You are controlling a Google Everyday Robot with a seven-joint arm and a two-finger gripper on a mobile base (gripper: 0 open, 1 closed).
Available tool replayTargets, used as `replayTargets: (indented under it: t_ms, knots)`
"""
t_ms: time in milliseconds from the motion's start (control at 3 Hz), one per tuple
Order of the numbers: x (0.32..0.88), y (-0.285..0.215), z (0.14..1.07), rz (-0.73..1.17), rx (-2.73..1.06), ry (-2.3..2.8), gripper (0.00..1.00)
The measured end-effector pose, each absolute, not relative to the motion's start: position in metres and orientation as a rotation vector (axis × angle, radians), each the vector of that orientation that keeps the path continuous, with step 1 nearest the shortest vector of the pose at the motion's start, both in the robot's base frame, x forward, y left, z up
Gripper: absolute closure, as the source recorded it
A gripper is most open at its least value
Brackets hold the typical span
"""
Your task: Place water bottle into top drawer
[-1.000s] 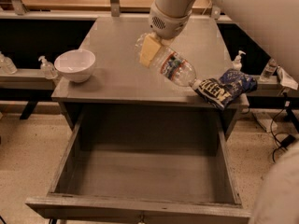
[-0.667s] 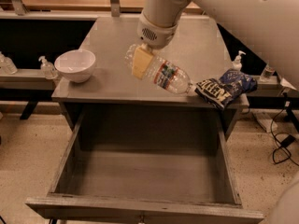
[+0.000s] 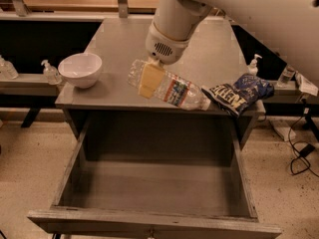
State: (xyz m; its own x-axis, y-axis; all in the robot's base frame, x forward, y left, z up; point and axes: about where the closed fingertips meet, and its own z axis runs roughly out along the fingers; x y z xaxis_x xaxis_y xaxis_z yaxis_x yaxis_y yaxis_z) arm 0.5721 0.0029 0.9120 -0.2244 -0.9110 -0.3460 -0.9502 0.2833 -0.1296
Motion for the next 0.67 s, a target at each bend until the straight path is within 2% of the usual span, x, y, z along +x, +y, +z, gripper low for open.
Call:
replayTargets:
  t_ms: [667]
  knots:
    - [0.541, 0.005, 0.888, 0.239, -1.818, 2.130, 1.00]
